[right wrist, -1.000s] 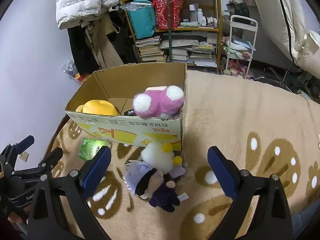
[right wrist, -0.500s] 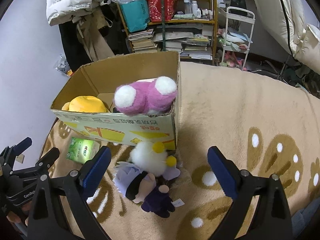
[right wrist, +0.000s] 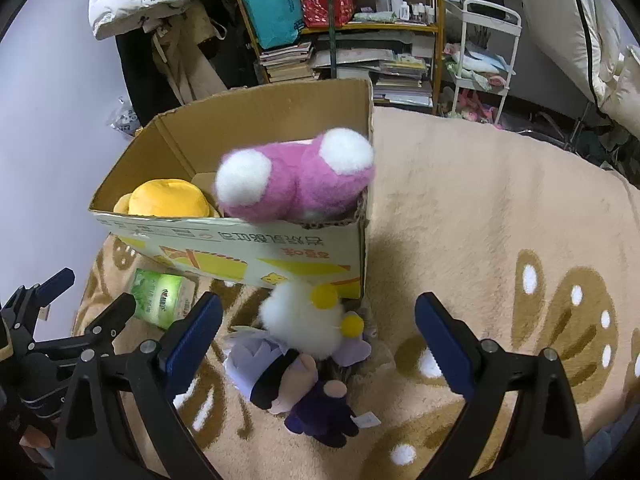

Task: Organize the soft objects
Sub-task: 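Grasp the green tissue pack with the left tool while the right tool grasps the white chick plush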

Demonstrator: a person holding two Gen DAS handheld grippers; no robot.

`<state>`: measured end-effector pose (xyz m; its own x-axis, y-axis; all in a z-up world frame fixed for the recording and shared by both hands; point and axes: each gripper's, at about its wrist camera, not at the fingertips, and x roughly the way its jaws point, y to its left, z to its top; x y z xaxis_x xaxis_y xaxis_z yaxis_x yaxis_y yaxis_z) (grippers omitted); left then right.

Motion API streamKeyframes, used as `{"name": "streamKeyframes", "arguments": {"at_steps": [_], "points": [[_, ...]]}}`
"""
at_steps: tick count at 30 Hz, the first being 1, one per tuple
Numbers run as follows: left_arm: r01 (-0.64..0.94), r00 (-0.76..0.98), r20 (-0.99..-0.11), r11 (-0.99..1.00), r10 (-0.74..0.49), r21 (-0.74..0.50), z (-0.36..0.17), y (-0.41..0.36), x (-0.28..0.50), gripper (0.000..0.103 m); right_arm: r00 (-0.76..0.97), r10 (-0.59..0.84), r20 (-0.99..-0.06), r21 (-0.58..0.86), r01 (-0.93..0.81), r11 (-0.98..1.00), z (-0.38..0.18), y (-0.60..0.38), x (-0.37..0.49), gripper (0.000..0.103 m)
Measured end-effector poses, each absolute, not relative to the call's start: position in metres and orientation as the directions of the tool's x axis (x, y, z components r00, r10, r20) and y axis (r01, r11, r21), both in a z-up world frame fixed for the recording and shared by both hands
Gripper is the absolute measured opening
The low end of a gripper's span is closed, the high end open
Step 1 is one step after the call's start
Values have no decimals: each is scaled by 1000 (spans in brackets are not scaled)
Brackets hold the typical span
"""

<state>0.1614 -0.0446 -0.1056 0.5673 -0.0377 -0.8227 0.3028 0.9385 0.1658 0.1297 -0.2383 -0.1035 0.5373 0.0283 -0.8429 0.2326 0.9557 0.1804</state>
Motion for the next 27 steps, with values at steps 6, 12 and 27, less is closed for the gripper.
{"name": "streamKeyframes", "arguments": {"at_steps": [6,12,27], "points": [[319,539,-842,930,-19,183,-123,-50,166,97,510,43,-859,186,231,955,-115,-236,138,98],[346,506,-862,918,-11,192,-138,-59,168,97,449,61,-892,167,202,965,-129,-232,146,71],[357,462,-887,919,-19,166,-160,-59,180,97,392,148,-908,238,194,952,-148,-233,157,51]]}}
